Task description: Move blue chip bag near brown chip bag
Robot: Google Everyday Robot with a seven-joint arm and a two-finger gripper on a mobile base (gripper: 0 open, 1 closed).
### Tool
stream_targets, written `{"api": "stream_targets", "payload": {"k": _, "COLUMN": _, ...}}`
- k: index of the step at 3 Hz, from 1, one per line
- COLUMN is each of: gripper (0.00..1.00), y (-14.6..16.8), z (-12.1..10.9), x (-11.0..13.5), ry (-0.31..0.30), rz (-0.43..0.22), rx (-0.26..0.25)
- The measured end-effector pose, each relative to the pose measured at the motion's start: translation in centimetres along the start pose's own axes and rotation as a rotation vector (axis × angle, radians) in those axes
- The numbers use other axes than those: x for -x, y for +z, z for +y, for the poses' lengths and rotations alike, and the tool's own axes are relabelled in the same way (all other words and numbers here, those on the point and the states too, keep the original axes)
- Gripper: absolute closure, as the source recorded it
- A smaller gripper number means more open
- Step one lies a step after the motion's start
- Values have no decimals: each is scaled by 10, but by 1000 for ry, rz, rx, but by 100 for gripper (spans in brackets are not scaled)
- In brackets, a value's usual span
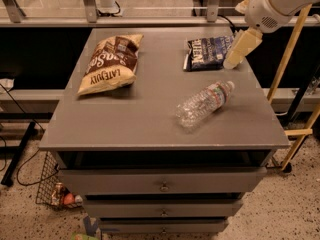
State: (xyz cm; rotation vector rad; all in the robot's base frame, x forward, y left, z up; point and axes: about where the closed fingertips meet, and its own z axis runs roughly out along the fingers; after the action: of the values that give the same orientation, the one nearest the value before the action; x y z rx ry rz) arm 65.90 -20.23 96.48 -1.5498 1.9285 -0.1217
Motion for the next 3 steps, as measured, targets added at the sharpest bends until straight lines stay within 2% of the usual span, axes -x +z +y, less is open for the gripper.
{"api": "stream_targets", "payload": {"k": 1, "gripper": 0, "y": 16, "z": 2, "x": 2, "ry": -5, "rz": 29, "rx": 19}}
{"api": "stream_targets", "payload": {"k": 3, "gripper": 0, "y": 92, "z": -30, "x": 17, "ry": -100, "rz": 123, "rx": 22}}
